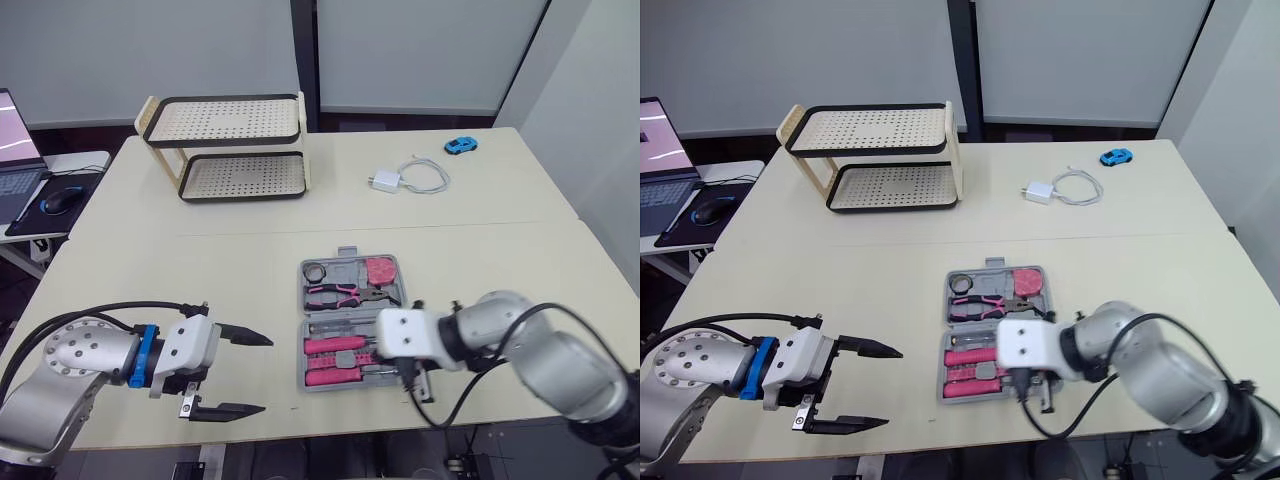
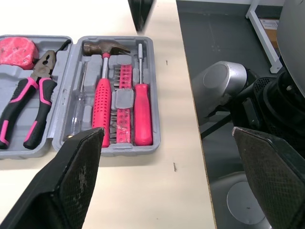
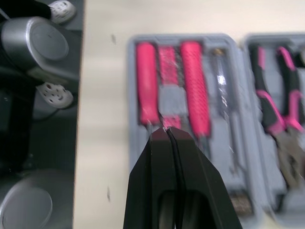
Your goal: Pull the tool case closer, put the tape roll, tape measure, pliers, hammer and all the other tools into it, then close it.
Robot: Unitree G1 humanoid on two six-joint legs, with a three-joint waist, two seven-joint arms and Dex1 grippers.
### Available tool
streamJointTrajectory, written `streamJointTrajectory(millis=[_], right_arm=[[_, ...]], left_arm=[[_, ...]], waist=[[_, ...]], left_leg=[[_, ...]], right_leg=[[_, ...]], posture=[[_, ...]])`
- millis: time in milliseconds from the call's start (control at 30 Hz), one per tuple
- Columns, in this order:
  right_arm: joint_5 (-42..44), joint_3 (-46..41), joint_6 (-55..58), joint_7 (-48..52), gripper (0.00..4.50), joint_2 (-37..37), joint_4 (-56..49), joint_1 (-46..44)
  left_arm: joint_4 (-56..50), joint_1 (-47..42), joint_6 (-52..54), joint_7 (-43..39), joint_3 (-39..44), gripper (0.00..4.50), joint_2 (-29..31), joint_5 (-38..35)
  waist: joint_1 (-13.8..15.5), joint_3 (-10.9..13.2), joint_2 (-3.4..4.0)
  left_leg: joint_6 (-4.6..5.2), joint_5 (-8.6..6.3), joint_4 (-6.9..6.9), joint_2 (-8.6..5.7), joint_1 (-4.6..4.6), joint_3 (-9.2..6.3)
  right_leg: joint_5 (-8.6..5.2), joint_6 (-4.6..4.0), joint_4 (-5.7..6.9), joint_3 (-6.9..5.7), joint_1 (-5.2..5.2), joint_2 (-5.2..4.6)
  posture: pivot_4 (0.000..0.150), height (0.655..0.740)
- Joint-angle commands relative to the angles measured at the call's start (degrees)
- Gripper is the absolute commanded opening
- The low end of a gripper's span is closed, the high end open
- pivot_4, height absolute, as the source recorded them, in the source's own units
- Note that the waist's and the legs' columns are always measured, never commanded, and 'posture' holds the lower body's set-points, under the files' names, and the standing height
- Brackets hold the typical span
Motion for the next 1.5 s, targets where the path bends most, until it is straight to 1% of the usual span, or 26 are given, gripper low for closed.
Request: streamJointTrajectory(millis=[33, 100, 200, 233, 267, 333, 467, 500, 667, 700, 767, 867, 1033, 1133, 1267, 1500], right_arm=[[3.2, -2.9, -1.2, 0.7, 0.18, -1.8, -0.9, -0.5], [3.5, -4.0, -2.2, 0.6, 0.51, -3.3, 0.3, -0.3], [2.9, -6.1, -7.0, 0.8, 1.48, -7.1, 4.1, 2.0], [2.7, -6.9, -8.8, 0.8, 1.91, -8.2, 5.4, 2.9], [2.6, -7.8, -10.2, 0.7, 2.25, -9.0, 6.5, 3.6], [2.1, -9.6, -13.5, 0.6, 2.93, -11.0, 8.9, 5.3], [1.7, -12.4, -19.5, 0.8, 4.39, -13.1, 14.0, 8.2], [1.3, -12.8, -21.1, 0.8, 4.50, -13.3, 15.6, 8.7], [-1.4, -12.4, -27.6, -0.7, 4.50, -12.1, 23.7, 8.8], [-2.0, -12.1, -28.5, -1.3, 4.31, -11.4, 25.1, 8.5], [-3.3, -11.2, -30.4, -1.8, 3.89, -10.3, 27.4, 8.0], [-5.7, -9.5, -33.0, -2.5, 2.88, -8.0, 31.0, 6.7], [-8.9, -6.7, -36.4, -3.3, 1.00, -4.0, 36.5, 4.6], [-10.3, -5.7, -38.0, -3.2, 0.02, -2.4, 38.6, 3.7], [-12.0, -4.4, -39.8, -3.4, 0.02, 0.2, 41.8, 1.9], [-14.0, -2.7, -40.4, -3.4, 0.02, 4.7, 45.6, -0.8]], left_arm=[[0.3, -0.8, -0.8, 0.4, 1.5, 4.50, 0.7, 0.3], [1.3, -1.3, -1.1, 0.6, 1.6, 4.50, 0.7, 0.9], [4.0, -2.7, -1.4, 1.0, 1.9, 4.50, 0.8, 2.0], [5.0, -3.3, -1.6, 1.2, 2.0, 4.11, 0.8, 2.4], [5.9, -3.9, -1.6, 1.4, 2.1, 3.91, 0.8, 2.6], [7.6, -4.7, -1.8, 1.6, 2.4, 3.33, 1.1, 2.9], [11.0, -5.8, -2.8, 1.7, 2.6, 2.06, 1.1, 4.1], [11.9, -6.2, -3.2, 2.0, 2.5, 1.76, 1.0, 4.6], [16.6, -9.6, -3.5, 4.7, 0.6, 0.14, -0.3, 7.5], [17.2, -10.1, -3.3, 5.2, 0.0, 0.02, -0.5, 8.1], [18.1, -11.0, -2.9, 6.0, -1.4, 0.00, -1.1, 9.3], [19.9, -12.8, -2.8, 7.7, -3.9, 0.00, -2.4, 11.7], [23.4, -16.2, -3.4, 10.3, -8.0, 0.00, -5.7, 15.3], [25.0, -17.7, -3.7, 11.4, -10.1, 0.00, -7.6, 16.9], [27.3, -19.6, -4.8, 13.1, -12.6, 0.00, -10.2, 19.3], [29.7, -23.1, -3.6, 16.0, -16.9, 0.00, -15.4, 22.2]], waist=[[-0.1, 0.0, 0.01], [-0.1, 0.0, 0.08], [-0.1, 0.1, 0.08], [-0.1, 0.1, 0.08], [0.0, 0.1, 0.08], [0.0, 0.1, 0.06], [0.0, 0.1, 0.06], [0.0, 0.1, 0.06], [-0.1, 0.1, 0.07], [-0.1, 0.1, 0.07], [-0.1, 0.1, 0.07], [-0.1, 0.1, 0.06], [-0.1, 0.2, 0.06], [-0.1, 0.2, 0.07], [-0.1, 0.2, 0.07], [-0.1, 0.2, 0.06]], left_leg=[[0.00, 0.00, -0.01, 0.04, 0.00, -0.01], [0.00, 0.00, -0.01, 0.06, 0.00, 0.00], [0.00, 0.00, 0.00, 0.03, 0.00, 0.08], [0.00, 0.00, 0.01, 0.02, -0.01, 0.13], [0.00, 0.00, 0.02, 0.01, -0.02, 0.15], [0.00, 0.00, 0.02, 0.01, -0.02, 0.18], [0.00, 0.00, 0.02, 0.02, -0.02, 0.26], [0.00, 0.00, 0.02, 0.03, -0.02, 0.26], [0.00, 0.00, 0.02, 0.02, -0.01, 0.27], [0.00, 0.00, 0.02, 0.03, -0.01, 0.27], [0.00, 0.00, 0.02, 0.02, -0.01, 0.31], [0.00, 0.00, 0.03, 0.02, -0.01, 0.35], [0.00, 0.00, 0.09, 0.00, -0.02, 0.34], [0.00, 0.00, 0.10, 0.01, -0.03, 0.36], [0.00, 0.00, 0.15, -0.01, -0.03, 0.36], [0.00, 0.00, 0.18, -0.03, -0.03, 0.33]], right_leg=[[0.00, 0.00, 0.00, -0.03, -0.01, 0.06], [0.00, -0.01, 0.04, -0.03, -0.02, 0.09], [0.00, -0.01, 0.04, -0.01, -0.01, 0.06], [0.00, 0.00, 0.03, 0.00, 0.00, 0.04], [0.00, -0.01, 0.02, 0.01, 0.00, 0.03], [0.00, 0.00, 0.02, 0.03, -0.01, -0.02], [0.00, 0.00, 0.01, 0.07, -0.02, -0.02], [0.00, 0.00, 0.02, 0.07, -0.02, -0.02], [0.00, 0.00, 0.03, 0.07, -0.02, 0.00], [0.00, 0.00, 0.03, 0.07, -0.02, 0.00], [0.00, 0.00, 0.03, 0.11, -0.02, 0.00], [0.00, 0.00, 0.03, 0.15, -0.03, -0.01], [0.01, 0.00, 0.08, 0.14, -0.04, 0.00], [0.01, 0.00, 0.08, 0.16, -0.05, -0.01], [0.02, 0.01, 0.09, 0.17, -0.04, -0.01], [0.02, 0.01, 0.11, 0.15, -0.04, -0.01]], posture=[[0.150, 0.7400], [0.150, 0.7400], [0.150, 0.7400], [0.150, 0.7400], [0.150, 0.7400], [0.150, 0.7400], [0.150, 0.7400], [0.150, 0.7400], [0.150, 0.7400], [0.150, 0.7400], [0.150, 0.7400], [0.150, 0.7400], [0.150, 0.7400], [0.150, 0.7400], [0.150, 0.7400], [0.150, 0.7400]])
